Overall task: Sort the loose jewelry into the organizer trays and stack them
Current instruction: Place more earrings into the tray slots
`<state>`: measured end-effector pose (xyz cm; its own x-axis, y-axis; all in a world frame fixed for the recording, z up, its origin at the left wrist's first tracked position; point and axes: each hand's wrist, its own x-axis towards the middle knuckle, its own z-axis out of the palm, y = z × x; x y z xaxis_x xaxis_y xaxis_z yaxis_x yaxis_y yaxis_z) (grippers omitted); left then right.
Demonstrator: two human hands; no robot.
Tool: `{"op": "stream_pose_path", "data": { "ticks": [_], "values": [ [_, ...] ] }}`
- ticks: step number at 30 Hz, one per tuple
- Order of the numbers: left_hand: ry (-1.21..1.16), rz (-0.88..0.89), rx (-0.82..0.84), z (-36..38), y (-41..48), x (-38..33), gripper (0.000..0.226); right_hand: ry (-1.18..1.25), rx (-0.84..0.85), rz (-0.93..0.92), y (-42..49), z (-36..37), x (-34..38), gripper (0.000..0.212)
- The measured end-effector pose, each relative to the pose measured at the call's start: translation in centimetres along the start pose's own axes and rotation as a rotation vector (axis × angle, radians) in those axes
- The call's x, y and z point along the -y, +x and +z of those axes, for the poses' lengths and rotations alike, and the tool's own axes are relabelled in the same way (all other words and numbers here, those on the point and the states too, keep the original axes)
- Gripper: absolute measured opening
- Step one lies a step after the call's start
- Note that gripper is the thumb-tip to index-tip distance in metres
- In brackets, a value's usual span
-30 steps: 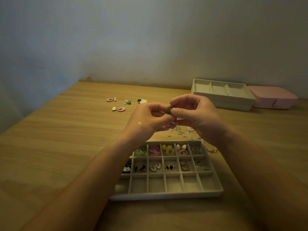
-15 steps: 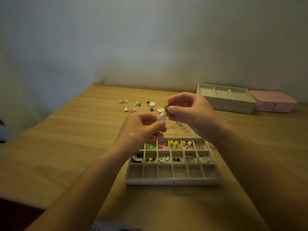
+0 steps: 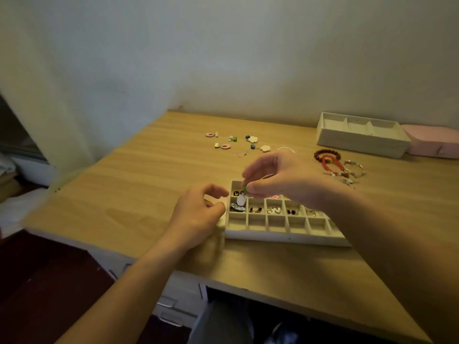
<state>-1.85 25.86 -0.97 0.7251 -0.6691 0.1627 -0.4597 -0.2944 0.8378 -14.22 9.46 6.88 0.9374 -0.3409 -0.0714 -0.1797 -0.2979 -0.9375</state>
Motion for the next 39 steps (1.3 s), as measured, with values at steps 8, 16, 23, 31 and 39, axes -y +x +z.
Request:
{"op": "stream_pose_path", "data": {
  "ticks": [8, 16, 23, 31, 39],
  "values": [
    [-0.212, -0.054, 0.284, 0.0, -0.5, 1.0, 0.049, -0.176, -0.034, -0.023, 0.5, 1.7, -1.5, 0.024],
    [-0.143, -0.026, 0.319, 0.8, 0.4, 0.2, 0.031, -0.346, -0.004, -0.015, 1.0, 1.8, -2.1, 0.025],
    [-0.056, 0.029, 0.238, 0.9, 0.6, 0.5, 0.033, -0.341, 0.012, -0.006, 1.2, 2.2, -2.6, 0.023],
    [-0.103, 0.012, 0.25, 0.2, 0.5, 0.9, 0.043, -0.4, 0.017, 0.014, 1.6, 2.5, -2.9, 0.023],
    [-0.126, 0.0, 0.263, -0.3, 0.6, 1.2, 0.031, -0.52, -0.038, -0.04, 1.3, 3.3, -3.3, 0.02]
  ]
}}
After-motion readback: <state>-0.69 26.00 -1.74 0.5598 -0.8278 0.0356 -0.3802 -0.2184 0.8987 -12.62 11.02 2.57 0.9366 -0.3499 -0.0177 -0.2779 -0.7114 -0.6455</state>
